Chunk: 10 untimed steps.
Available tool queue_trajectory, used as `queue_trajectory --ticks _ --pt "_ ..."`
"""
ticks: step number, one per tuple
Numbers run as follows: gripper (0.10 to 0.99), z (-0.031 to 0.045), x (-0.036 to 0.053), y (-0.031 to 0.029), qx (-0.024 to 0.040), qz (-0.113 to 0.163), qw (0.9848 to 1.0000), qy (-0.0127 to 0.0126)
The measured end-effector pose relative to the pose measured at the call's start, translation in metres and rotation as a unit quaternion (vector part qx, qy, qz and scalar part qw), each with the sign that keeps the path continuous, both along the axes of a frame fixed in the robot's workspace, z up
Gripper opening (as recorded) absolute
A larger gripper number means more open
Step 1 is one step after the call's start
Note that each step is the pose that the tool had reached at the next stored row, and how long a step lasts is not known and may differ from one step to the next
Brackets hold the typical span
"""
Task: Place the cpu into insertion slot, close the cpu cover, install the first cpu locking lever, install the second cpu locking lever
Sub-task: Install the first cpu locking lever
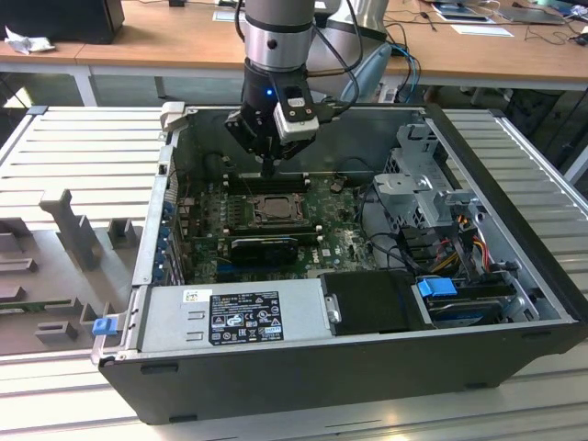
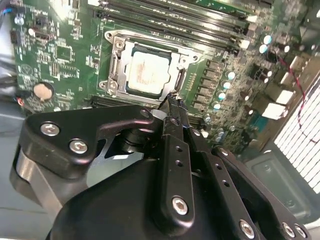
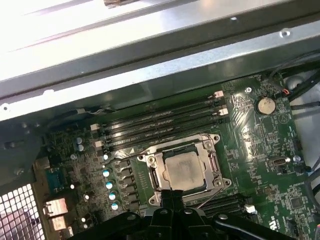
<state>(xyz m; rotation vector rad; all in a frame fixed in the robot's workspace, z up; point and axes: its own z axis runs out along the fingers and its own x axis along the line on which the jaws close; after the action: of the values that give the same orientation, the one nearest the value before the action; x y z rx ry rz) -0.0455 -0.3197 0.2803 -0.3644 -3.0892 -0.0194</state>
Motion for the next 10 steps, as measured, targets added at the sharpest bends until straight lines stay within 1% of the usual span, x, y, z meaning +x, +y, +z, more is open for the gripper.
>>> queue_trajectory --ticks 1,2,4,6,10 --pt "0.106 0.0 0.0 0.0 0.0 0.009 1.0 0.0" --pt "0.106 -0.0003 0.0 0.0 0.0001 0.025 0.9997 -0.0001" --pt "0.106 -0.0004 0.0 0.0 0.0001 0.043 0.9991 0.0" --pt "0.106 -0.0007 0.0 0.0 0.0 0.066 0.9978 0.0" --pt "0.106 -0.0011 0.0 0.0 0.0 0.107 0.9943 -0.0001"
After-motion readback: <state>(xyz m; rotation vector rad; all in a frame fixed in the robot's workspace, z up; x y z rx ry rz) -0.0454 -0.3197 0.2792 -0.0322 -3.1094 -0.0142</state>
